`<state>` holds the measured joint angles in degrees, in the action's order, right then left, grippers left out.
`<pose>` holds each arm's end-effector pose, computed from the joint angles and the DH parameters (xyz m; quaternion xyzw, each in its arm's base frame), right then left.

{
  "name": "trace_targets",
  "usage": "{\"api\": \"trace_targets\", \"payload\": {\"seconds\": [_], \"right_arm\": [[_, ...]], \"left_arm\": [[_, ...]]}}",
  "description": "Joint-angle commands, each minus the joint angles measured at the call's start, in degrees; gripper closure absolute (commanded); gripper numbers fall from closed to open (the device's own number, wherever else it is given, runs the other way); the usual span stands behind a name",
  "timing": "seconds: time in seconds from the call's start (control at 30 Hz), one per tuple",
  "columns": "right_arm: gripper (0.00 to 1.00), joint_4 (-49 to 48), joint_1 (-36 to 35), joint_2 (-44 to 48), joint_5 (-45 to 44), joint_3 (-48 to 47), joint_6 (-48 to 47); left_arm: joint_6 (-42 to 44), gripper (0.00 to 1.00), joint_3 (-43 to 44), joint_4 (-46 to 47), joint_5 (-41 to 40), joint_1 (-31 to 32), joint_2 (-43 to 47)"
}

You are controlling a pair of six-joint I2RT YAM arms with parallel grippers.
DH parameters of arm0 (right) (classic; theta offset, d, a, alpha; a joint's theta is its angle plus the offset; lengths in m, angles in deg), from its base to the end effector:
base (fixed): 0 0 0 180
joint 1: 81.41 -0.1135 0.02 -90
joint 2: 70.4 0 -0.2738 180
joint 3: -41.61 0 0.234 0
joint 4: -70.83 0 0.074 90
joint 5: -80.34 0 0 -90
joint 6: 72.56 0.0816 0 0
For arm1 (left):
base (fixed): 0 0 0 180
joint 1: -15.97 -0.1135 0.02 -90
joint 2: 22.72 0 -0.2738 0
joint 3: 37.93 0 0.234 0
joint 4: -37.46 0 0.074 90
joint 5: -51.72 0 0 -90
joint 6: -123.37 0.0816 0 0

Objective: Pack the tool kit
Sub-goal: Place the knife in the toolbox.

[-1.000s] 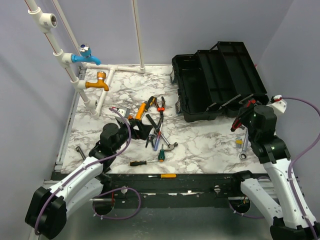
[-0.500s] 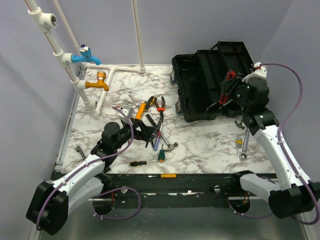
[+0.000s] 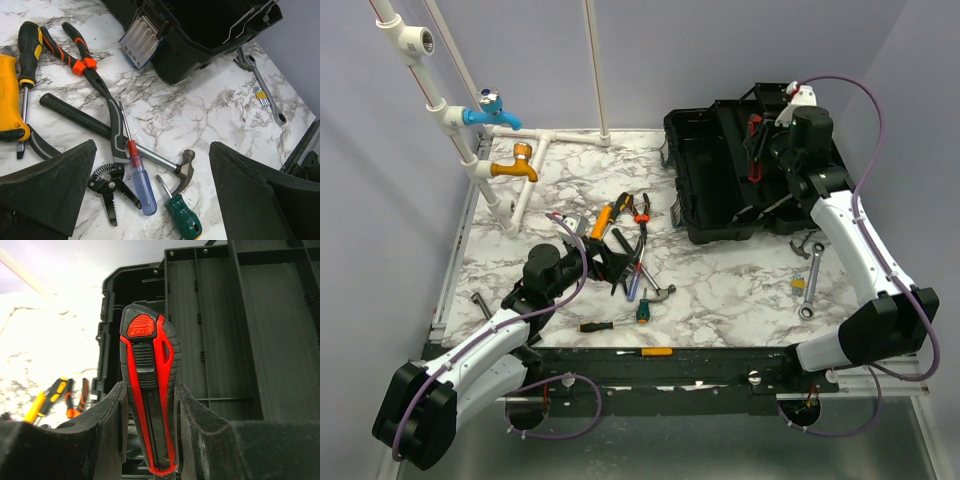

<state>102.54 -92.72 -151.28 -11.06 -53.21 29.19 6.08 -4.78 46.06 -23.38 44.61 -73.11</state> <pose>0.3454 0.0671 0.3927 0.0103 0.8077 0.1081 0.5794 0.1831 -0.1239 0.2321 0.0934 0.7509 -0.3899 0.5248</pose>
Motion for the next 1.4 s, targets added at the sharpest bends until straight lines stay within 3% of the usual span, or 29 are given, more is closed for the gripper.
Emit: {"api": "trace_targets", "payload": {"seconds": [0.0, 0.2, 0.73, 0.97, 1.0, 1.1, 1.27, 1.37], "right_arm": [[0.99, 3.66, -0.19, -3.82, -4.63, -4.78, -9.90], [0.99, 0.96, -0.16, -8.06, -10.94, -6.95, -17.97], [0.99, 1.58, -0.19, -31.97, -8.77, -26.19, -16.55], [0.98, 2.42, -0.20, -36.53, -6.80, -30.02, -16.59], [0.92, 2.47, -0.15, -37.00, -7.11, -30.35, -16.39], [0.38, 4.41, -0.20, -38.45, -9.64, -32.76, -15.35], [0.21, 5.66, -0.17, -35.98, -12.26, -32.72, -13.20], [0.19, 6.91, -0.30, -32.59, -11.79, -31.06, -11.05]], "left_arm": [[0.66, 0.02, 1.58, 1.50, 1.89, 0.36, -0.39], [0.37, 0.02, 1.83, 1.87, 2.59, 0.45, -1.24], [1.43, 0.02, 2.79, 0.64, 1.88, 0.62, -2.17], [2.06, 0.02, 2.98, 0.09, 1.06, 0.70, -2.08], [2.15, 0.02, 3.07, 0.03, 1.04, 0.80, -2.08], [2.33, 0.02, 3.16, -0.17, 0.76, 0.84, -2.17], [2.20, 0.02, 3.24, -0.22, 0.87, 0.80, -2.31], [1.99, 0.02, 3.58, -0.44, 1.00, 0.80, -2.81]]}}
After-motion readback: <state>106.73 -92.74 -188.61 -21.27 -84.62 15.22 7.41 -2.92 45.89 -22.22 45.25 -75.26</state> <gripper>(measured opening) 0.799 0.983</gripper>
